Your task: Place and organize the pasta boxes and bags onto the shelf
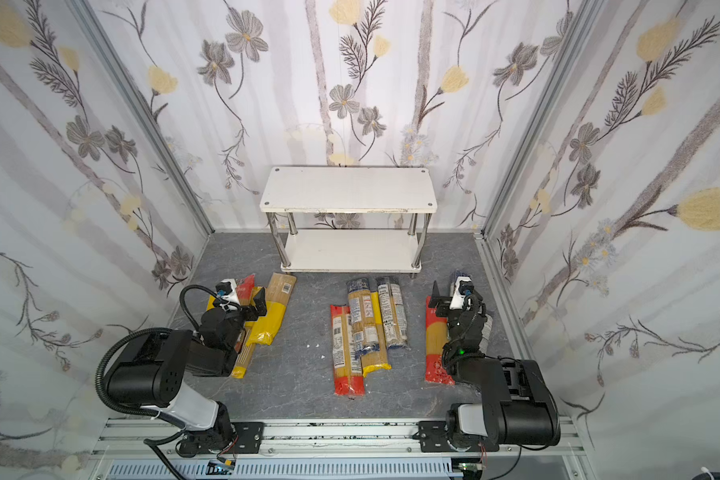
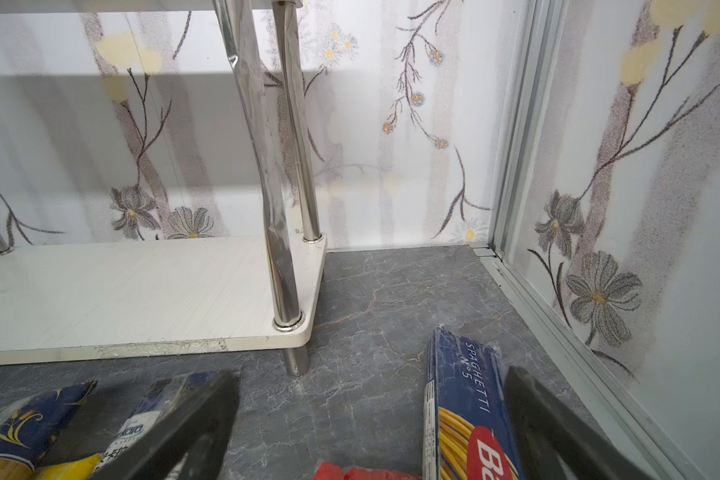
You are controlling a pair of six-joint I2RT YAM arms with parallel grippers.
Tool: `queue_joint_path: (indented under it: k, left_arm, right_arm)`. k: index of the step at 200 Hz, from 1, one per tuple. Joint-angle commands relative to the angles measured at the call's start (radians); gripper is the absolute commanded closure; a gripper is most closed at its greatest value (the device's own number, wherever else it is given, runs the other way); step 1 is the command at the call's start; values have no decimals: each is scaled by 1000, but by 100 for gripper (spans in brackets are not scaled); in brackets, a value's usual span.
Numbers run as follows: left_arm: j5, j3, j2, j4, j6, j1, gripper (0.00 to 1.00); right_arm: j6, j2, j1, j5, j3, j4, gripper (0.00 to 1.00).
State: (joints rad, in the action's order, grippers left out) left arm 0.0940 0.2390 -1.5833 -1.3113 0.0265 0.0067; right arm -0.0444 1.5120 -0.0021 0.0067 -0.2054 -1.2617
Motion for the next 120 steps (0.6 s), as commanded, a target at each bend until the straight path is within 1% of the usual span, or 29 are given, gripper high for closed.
queue_joint_path:
  k: [1, 120]
  left_arm:
    - [9, 1, -2, -20, 2, 1, 0]
    - [24, 3, -2, -20, 5, 9, 0]
  right_arm:
    - [11, -2, 1, 3, -2, -37, 0]
    - [6, 0, -1, 4, -6, -32, 0]
